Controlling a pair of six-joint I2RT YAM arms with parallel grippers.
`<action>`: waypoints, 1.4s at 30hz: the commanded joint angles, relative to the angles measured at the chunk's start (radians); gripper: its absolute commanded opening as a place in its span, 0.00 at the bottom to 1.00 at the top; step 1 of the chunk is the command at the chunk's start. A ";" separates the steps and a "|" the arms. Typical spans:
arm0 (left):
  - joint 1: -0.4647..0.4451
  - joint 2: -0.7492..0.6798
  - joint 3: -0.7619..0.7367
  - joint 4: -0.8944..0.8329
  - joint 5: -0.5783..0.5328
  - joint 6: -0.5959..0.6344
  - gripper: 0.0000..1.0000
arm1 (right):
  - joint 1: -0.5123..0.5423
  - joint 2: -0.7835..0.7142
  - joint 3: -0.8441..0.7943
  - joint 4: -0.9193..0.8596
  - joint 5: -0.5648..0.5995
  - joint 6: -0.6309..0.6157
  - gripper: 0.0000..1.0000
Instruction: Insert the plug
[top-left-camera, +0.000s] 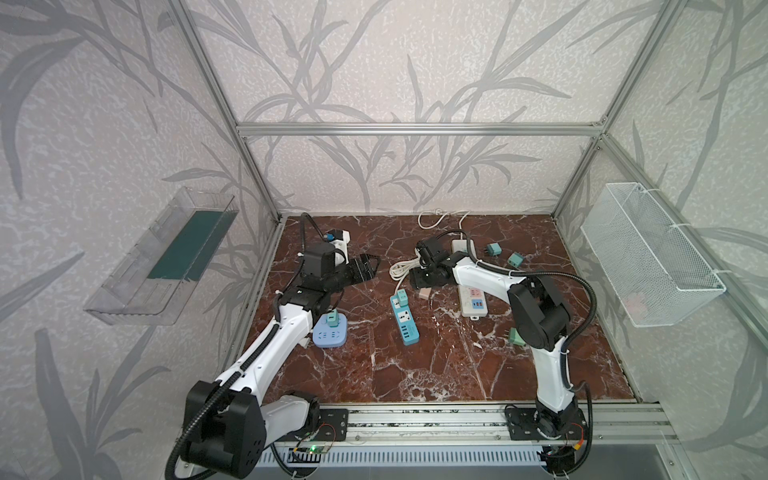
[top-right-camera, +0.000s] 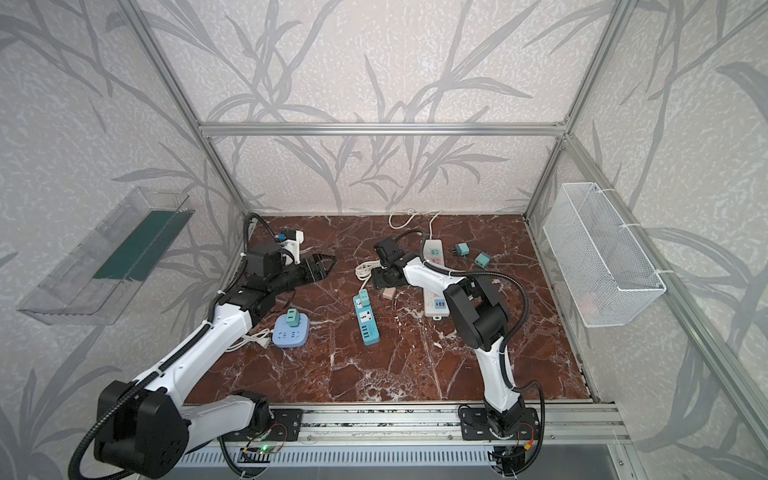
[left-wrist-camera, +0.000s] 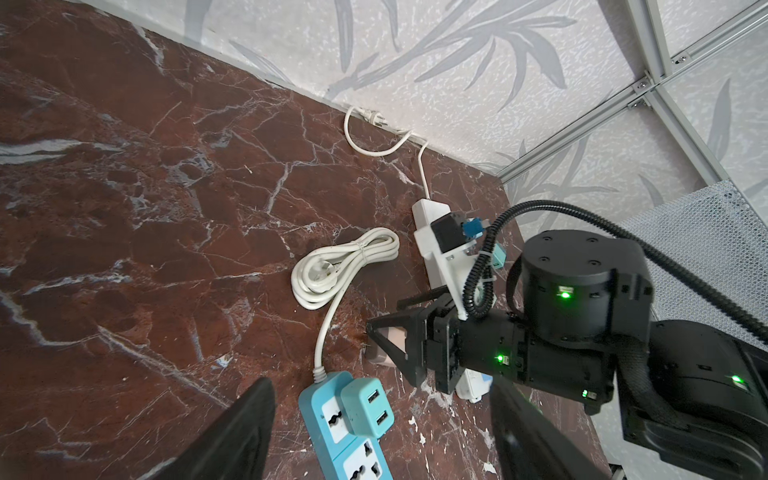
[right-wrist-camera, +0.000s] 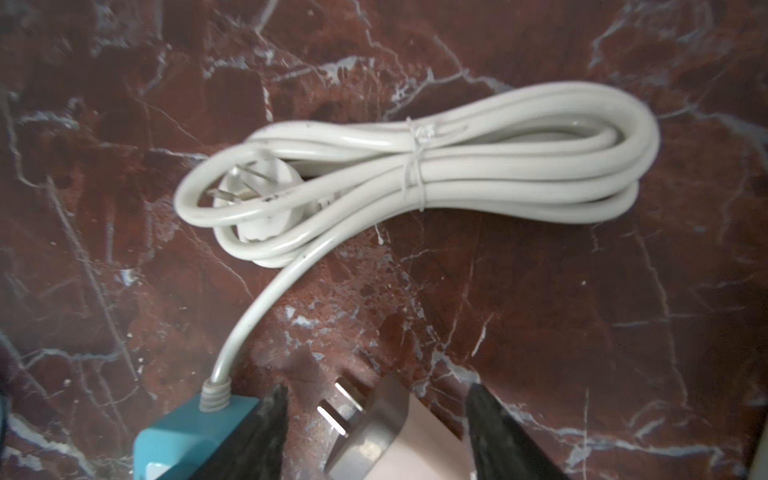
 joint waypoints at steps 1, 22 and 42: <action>0.001 -0.032 0.024 0.019 0.018 -0.008 0.80 | 0.007 0.019 0.016 -0.077 0.036 -0.016 0.63; -0.046 -0.093 -0.018 0.082 0.011 0.041 0.78 | -0.004 -0.312 -0.218 -0.293 0.065 -0.230 0.73; -0.257 0.209 0.327 -0.326 -0.522 0.142 0.69 | -0.008 -0.360 -0.547 0.135 0.079 -0.114 0.69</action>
